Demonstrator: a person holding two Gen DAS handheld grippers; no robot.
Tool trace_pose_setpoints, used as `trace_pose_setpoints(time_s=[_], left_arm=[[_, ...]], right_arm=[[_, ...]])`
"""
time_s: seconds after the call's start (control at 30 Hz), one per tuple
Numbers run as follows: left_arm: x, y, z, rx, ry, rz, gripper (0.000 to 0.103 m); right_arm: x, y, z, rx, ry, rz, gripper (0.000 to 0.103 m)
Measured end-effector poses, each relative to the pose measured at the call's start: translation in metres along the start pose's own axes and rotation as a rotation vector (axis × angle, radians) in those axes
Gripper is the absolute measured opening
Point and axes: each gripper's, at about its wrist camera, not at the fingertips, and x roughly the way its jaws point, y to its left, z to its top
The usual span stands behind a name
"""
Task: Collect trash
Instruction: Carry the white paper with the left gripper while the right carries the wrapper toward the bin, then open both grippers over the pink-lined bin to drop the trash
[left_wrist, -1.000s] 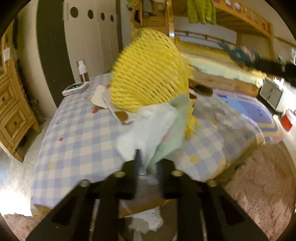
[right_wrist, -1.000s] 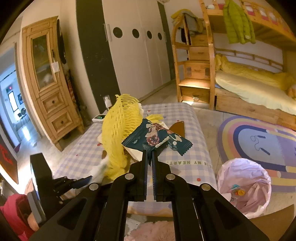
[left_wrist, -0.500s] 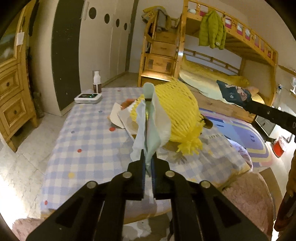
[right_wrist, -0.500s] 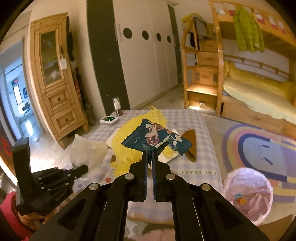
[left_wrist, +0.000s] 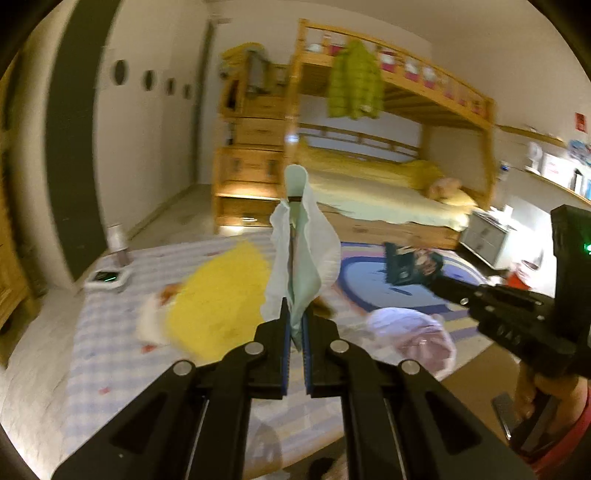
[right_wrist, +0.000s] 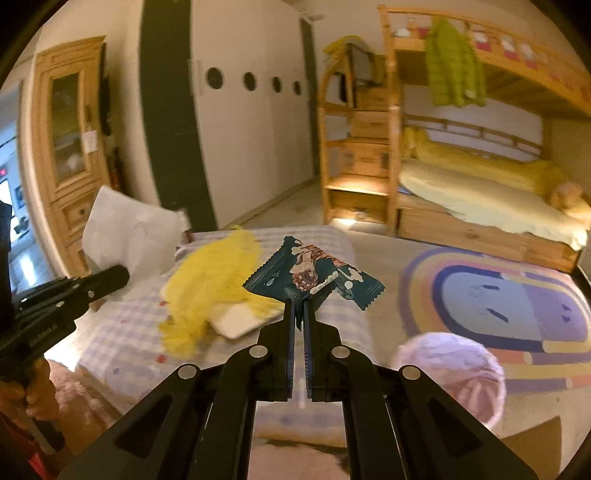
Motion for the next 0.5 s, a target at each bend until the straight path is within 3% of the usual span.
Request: trace_pose_setpoints(time_s=[0.33,0.5], left_arm=[[0.109,-0.099,0.007,0.081,0.103,-0.192,0.003],[0.15,-0.141,0.007,0.118,0.147,-0.253,0.004]], right_arm=[[-0.003,-0.082,-0.023,0.099,0.04,-0.189,0.004],[0.004,-0.125,-0.037,0.162,0.066,-0.278,0.005]])
